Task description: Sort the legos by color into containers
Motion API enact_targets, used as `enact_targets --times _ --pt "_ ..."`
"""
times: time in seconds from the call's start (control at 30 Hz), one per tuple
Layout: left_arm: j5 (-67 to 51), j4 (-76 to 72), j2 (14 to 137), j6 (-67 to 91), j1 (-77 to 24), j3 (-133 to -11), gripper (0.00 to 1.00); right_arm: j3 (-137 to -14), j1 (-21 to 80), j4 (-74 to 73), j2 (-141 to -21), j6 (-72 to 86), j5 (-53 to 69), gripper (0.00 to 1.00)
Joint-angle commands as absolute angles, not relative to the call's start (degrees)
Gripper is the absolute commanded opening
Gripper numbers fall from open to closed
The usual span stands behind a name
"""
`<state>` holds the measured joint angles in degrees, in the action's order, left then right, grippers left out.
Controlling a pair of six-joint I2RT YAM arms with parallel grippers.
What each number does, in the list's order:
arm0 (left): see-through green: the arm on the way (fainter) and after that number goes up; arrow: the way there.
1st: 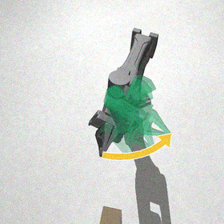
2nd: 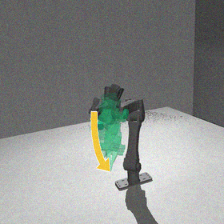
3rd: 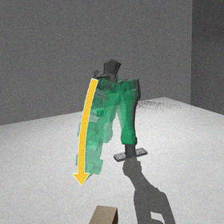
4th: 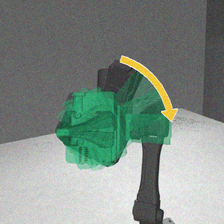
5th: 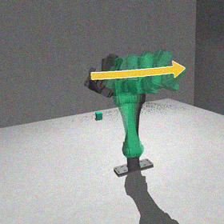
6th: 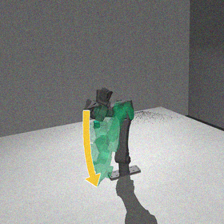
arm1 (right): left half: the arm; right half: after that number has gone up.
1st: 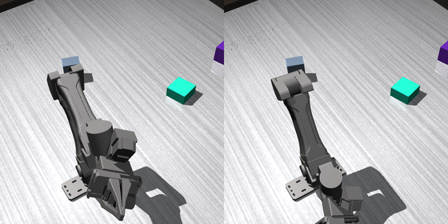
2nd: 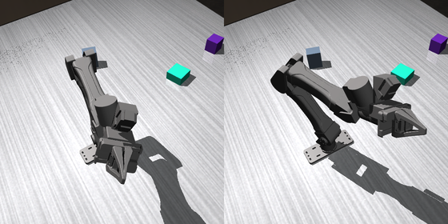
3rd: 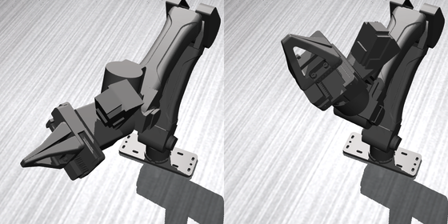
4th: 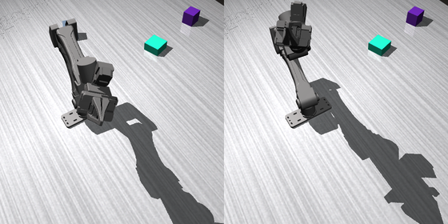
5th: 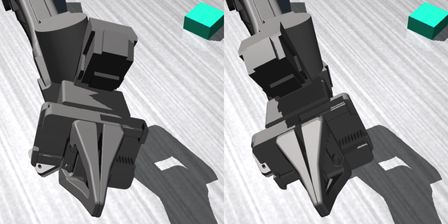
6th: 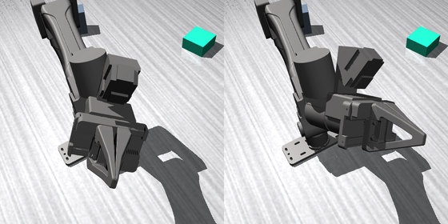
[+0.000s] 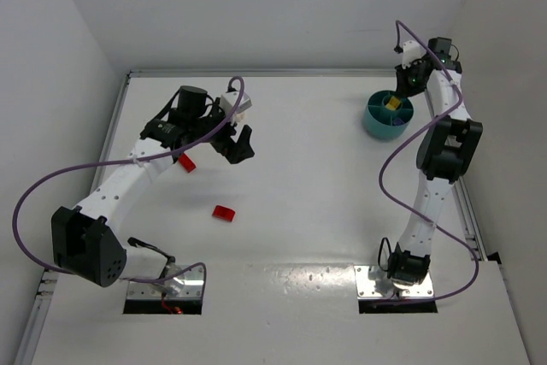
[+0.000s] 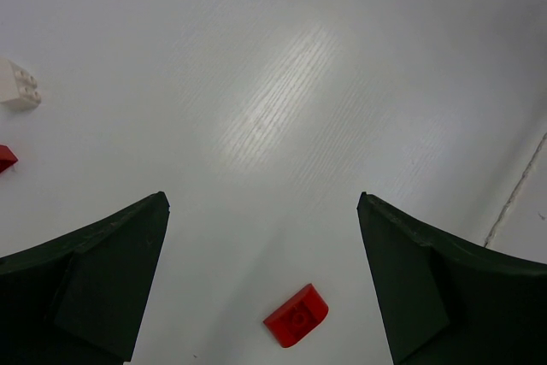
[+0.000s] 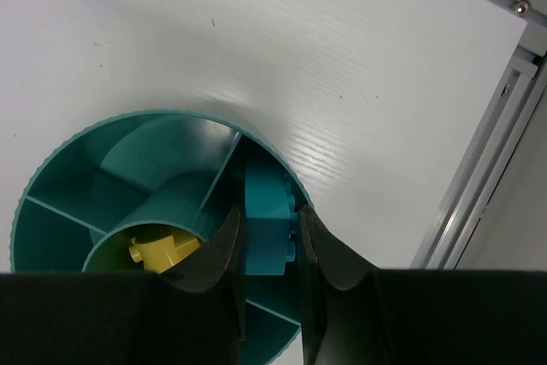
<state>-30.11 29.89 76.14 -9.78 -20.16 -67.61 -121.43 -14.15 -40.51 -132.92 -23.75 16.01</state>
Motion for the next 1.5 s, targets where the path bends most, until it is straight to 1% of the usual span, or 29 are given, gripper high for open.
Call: enact_targets --times 0.0,0.23,0.53,0.7,0.9,0.93,1.03,1.07,1.2,1.3,1.37,1.4,1.47 --pt "-31.20 28.30 75.23 -9.32 -20.56 -67.94 0.99 -120.50 -13.97 -37.27 -129.03 -27.24 20.21 0.00" --pt "-31.20 28.30 75.23 -9.32 -20.57 -67.94 0.99 -119.36 -14.50 -36.12 -127.79 -30.31 24.87 0.00" --pt "-31.73 28.30 75.23 -9.32 -20.57 -67.94 0.99 -119.96 -14.50 -39.72 -127.27 -35.51 29.35 0.00" --pt "-31.73 28.30 75.23 -9.32 -20.57 -67.94 0.99 -124.10 -14.50 -44.47 -130.60 -36.56 29.88 0.00" --pt "-31.73 28.30 75.23 -9.84 -20.57 -67.94 0.99 -122.87 -13.97 -45.00 -130.61 -37.18 29.27 0.00" --pt "-31.73 28.30 75.23 -9.84 -20.57 -67.94 0.99 -122.87 -13.97 -45.00 -131.21 -37.18 28.57 0.05" --pt "-31.73 28.30 75.23 -9.84 -20.57 -67.94 0.99 -122.87 -13.97 -44.39 -131.22 -37.18 27.25 0.13" --pt "-31.73 28.30 75.23 -9.84 -20.57 -67.94 0.99 -121.74 -13.97 -43.34 -130.70 -37.18 26.55 0.17" --pt "-31.21 28.30 75.76 -9.84 -20.57 -67.94 0.99 -119.18 -13.97 -40.09 -128.76 -36.12 24.44 0.28" --pt "-28.66 27.77 75.76 -8.18 -20.57 -67.94 0.99 -118.56 -13.97 -38.32 -127.00 -33.06 23.64 0.36" --pt "-25.15 27.77 76.38 -7.13 -20.57 -68.47 0.99 -117.87 -13.97 -36.92 -125.60 -31.21 22.94 0.40" --pt "-23.83 27.16 76.38 -5.81 -20.57 -68.47 0.99 -117.08 -14.50 -35.43 -124.20 -30.51 22.94 0.44" --pt "-20.93 27.16 77.60 -5.19 -20.57 -69.17 0.99 -115.93 -14.50 -33.76 -122.44 -28.14 23.46 0.49"
